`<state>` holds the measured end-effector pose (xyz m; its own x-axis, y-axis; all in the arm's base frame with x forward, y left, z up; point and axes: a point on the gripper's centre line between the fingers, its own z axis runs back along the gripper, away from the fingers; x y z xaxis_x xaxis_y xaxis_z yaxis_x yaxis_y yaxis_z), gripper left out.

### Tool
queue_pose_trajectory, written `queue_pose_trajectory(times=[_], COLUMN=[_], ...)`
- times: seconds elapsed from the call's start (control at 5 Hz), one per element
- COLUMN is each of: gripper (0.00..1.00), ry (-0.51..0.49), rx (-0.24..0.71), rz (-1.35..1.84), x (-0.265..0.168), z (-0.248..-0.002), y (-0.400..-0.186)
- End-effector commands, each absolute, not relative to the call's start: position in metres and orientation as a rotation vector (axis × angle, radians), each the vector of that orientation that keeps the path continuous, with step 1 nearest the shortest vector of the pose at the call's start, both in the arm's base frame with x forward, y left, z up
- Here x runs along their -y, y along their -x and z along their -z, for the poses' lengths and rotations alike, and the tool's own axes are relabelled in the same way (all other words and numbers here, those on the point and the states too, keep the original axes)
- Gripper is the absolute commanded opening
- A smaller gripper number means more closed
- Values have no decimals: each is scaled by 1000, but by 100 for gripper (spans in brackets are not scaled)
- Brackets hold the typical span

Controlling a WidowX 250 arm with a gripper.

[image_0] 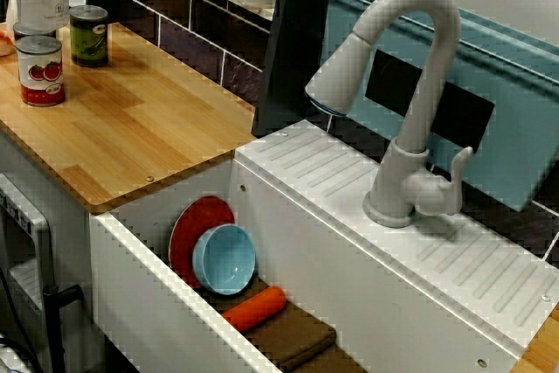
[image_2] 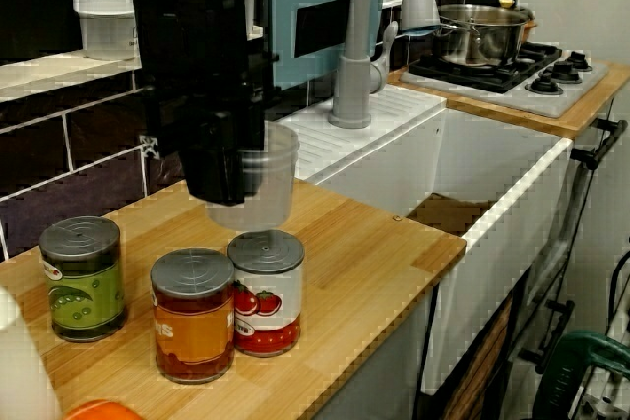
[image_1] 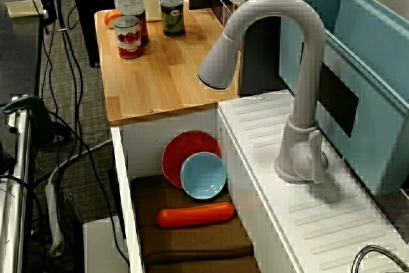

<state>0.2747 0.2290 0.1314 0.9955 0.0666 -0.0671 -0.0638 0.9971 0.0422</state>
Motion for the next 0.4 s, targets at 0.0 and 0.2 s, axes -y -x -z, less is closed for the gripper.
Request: queue_pose_trajectory(times=[0.0, 0.2], gripper=[0, 0], ry=[-49, -46], rx=[9, 56], rz=[-74, -100], x=[-209, -193], z=[-148, -150], y=[-291, -292])
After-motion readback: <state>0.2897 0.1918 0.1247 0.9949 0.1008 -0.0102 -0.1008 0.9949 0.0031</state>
